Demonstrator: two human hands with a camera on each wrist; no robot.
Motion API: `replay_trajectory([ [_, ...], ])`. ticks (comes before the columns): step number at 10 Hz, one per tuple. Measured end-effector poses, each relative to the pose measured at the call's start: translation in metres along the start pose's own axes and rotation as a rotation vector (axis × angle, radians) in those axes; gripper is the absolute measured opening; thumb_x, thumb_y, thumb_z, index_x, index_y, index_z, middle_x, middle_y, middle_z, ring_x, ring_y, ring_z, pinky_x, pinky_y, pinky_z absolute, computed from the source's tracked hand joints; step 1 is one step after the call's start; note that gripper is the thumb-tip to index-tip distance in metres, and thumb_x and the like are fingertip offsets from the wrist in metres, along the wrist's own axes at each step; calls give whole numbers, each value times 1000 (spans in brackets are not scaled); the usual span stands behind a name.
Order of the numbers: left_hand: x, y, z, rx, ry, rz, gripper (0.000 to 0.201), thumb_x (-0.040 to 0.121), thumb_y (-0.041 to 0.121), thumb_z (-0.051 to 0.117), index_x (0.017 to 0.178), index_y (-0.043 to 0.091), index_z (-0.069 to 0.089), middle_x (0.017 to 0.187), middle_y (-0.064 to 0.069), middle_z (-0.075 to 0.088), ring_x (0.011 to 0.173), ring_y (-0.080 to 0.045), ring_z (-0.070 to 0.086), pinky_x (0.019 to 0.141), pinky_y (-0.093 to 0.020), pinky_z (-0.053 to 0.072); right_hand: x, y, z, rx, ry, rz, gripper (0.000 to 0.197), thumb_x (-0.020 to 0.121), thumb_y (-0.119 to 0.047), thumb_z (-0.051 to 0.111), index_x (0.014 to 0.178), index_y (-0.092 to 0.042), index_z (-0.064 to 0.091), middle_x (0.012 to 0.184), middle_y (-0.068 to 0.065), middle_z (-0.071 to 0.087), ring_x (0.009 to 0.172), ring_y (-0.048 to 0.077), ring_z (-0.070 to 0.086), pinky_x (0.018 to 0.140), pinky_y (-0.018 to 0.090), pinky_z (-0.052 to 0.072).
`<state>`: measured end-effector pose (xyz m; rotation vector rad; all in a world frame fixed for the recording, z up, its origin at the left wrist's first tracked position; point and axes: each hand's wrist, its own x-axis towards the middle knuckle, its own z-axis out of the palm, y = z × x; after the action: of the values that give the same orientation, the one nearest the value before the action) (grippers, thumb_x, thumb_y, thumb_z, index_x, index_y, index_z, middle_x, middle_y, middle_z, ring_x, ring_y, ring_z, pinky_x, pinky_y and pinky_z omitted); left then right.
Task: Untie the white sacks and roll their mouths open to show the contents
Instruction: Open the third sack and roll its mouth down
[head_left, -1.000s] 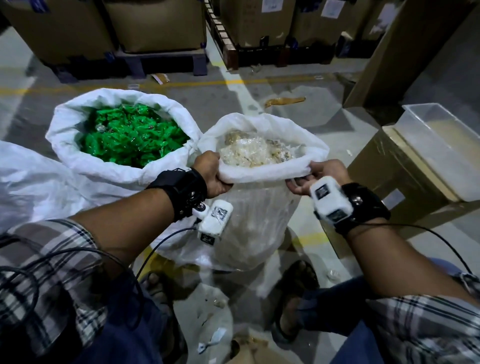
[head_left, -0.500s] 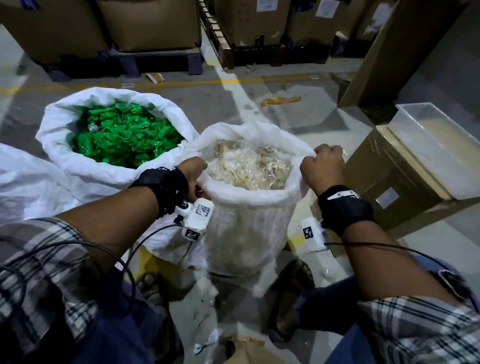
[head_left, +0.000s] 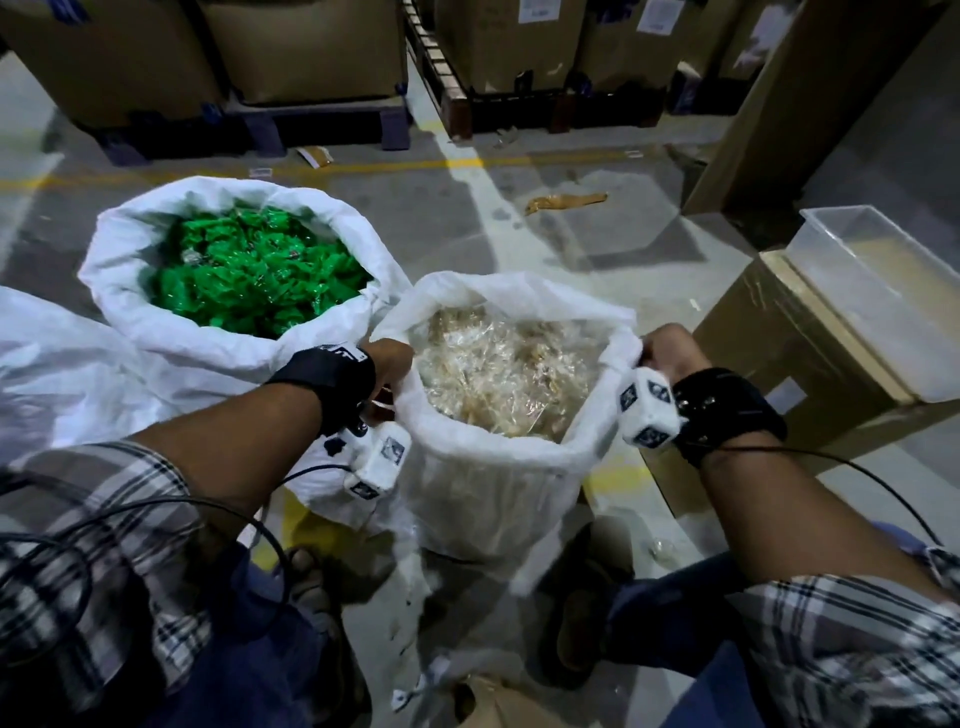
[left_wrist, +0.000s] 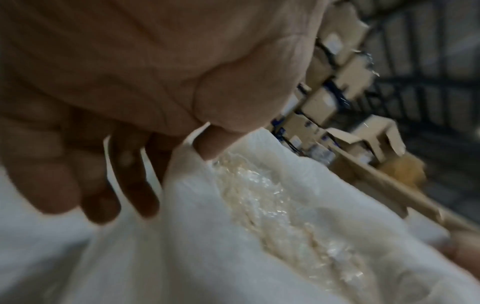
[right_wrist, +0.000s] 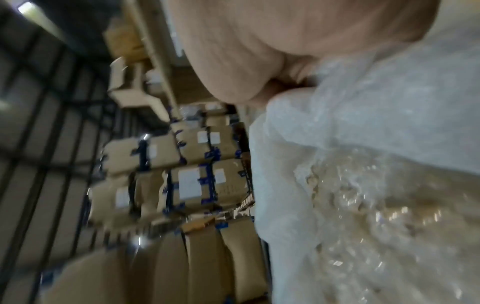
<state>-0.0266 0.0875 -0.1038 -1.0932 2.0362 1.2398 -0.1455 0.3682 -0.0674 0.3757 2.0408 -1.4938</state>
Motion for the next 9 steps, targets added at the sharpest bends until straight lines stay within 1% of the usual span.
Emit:
replay_trajectory([
  [1, 1, 5, -10, 389, 31, 98, 41, 106, 22, 42, 137, -2, 55, 135, -21, 61, 115, -35, 65, 58, -24, 46, -3, -7, 7, -219, 106, -1, 24, 95, -8, 43, 79, 5, 56, 77, 20, 62, 69, 34, 62, 56, 30, 51],
  [2, 0, 14, -22, 588, 241, 187, 52, 89, 40, 59, 130, 8, 61, 125, -15, 67, 112, -30, 66, 73, -25, 47, 2, -12, 8, -641, 372, -238, 47, 83, -7, 51, 130, 0, 50, 134, 22, 52, 119, 40, 56, 94, 39, 47],
  [3, -2, 23, -32, 610, 374, 338, 101, 59, 73, 47, 137, 10, 49, 134, -14, 58, 119, -32, 60, 89, -32, 45, 1, -15, 18, -804, 390, -585, 61, 75, -11, 56, 136, -15, 48, 138, 13, 41, 125, 36, 46, 105, 46, 43],
  [4, 2, 35, -34, 603, 407, 467, 75, 89, 60, 55, 138, 3, 47, 137, -22, 58, 123, -38, 57, 92, -34, 43, 6, -16, 33, -903, 275, -689, 54, 86, -17, 59, 139, -13, 50, 141, 14, 47, 130, 35, 45, 110, 48, 39],
  [5, 2, 47, -25, 502, 357, 560, 61, 102, 47, 47, 147, 6, 41, 143, -19, 55, 134, -34, 50, 106, -35, 38, 13, -9, 45, -1050, 232, -679, 35, 97, -23, 54, 128, -6, 58, 129, 21, 60, 123, 40, 52, 104, 47, 44],
  [6, 2, 53, -13, 480, 326, 639, 53, 105, 42, 42, 148, 10, 42, 142, -16, 57, 133, -32, 51, 106, -33, 38, 16, -2, 47, -1053, 229, -655, 22, 97, -19, 50, 110, -10, 65, 114, 22, 67, 109, 40, 59, 92, 40, 51],
  [7, 0, 52, -9, 497, 323, 746, 49, 106, 37, 41, 148, 12, 42, 142, -17, 56, 131, -32, 52, 109, -38, 40, 19, -7, 41, -857, 229, -609, 17, 96, -13, 50, 93, -9, 66, 102, 19, 67, 100, 33, 61, 84, 33, 45],
  [8, -1, 52, -8, 506, 267, 827, 43, 108, 35, 37, 142, 12, 49, 135, -13, 61, 125, -31, 56, 105, -39, 43, 17, -17, 33, -619, 39, -421, 29, 96, -4, 48, 72, -17, 55, 94, 14, 55, 75, 18, 53, 82, 35, 47],
  [9, -3, 52, -3, 574, 199, 854, 38, 109, 33, 35, 108, 5, 60, 108, -16, 66, 102, -34, 61, 87, -36, 45, 14, -17, 35, -118, -116, -166, 25, 97, -2, 41, 82, -11, 59, 89, 12, 56, 83, 26, 57, 86, 40, 54],
])
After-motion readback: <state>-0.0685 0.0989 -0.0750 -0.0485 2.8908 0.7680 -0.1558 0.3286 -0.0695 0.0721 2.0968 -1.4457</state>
